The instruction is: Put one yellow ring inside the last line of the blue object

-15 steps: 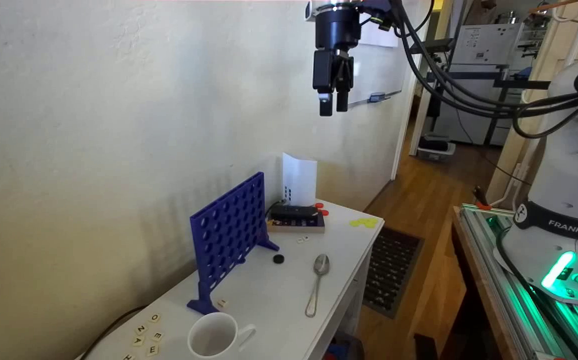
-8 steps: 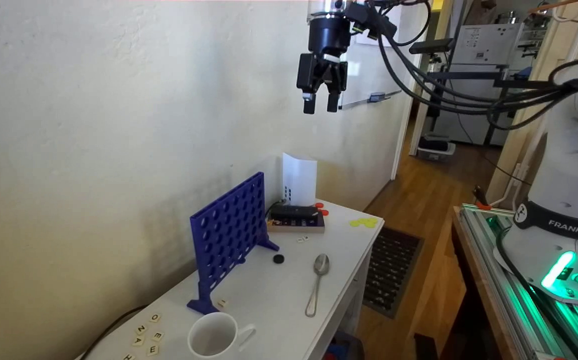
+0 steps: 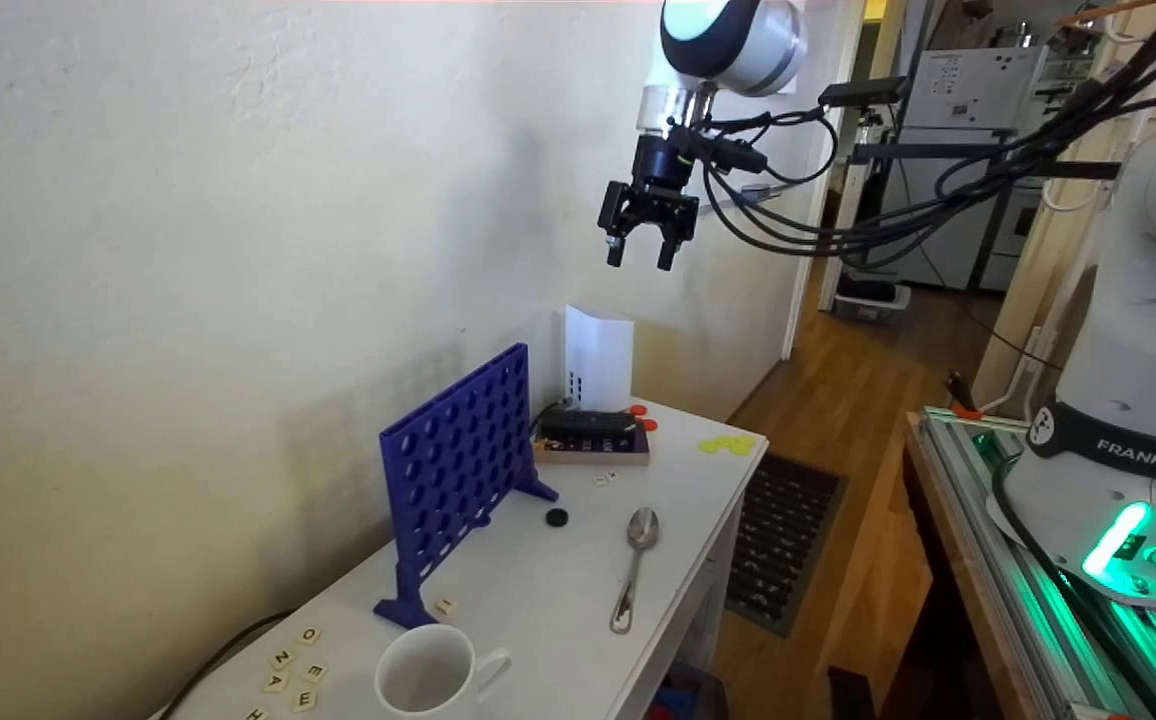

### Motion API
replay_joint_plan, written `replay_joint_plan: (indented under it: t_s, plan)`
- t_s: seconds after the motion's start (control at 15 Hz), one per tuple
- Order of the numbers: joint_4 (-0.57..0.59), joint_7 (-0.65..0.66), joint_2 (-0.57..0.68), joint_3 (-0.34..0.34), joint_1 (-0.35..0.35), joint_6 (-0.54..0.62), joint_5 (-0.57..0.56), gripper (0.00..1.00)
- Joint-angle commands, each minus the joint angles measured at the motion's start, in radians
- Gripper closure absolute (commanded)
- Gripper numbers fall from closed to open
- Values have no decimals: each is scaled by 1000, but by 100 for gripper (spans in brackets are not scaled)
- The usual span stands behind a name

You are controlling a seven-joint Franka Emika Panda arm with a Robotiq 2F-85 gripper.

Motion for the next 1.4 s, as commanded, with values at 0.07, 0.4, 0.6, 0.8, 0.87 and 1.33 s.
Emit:
replay_joint_plan:
  t_s: [0.07, 0.4, 0.6, 0.8, 0.87, 1.33]
  plan:
    - [-10, -149, 108, -68, -74, 71, 97, 0]
    - [-24, -212, 256, -115, -166, 160, 84, 0]
    - [-35, -222, 338, -119, -204, 170, 56, 0]
    - [-36, -209, 333, -113, -213, 157, 50, 0]
    - [-36, -208, 342, -112, -212, 162, 50, 0]
    - [-66, -391, 388, -96, -218, 144, -94, 0]
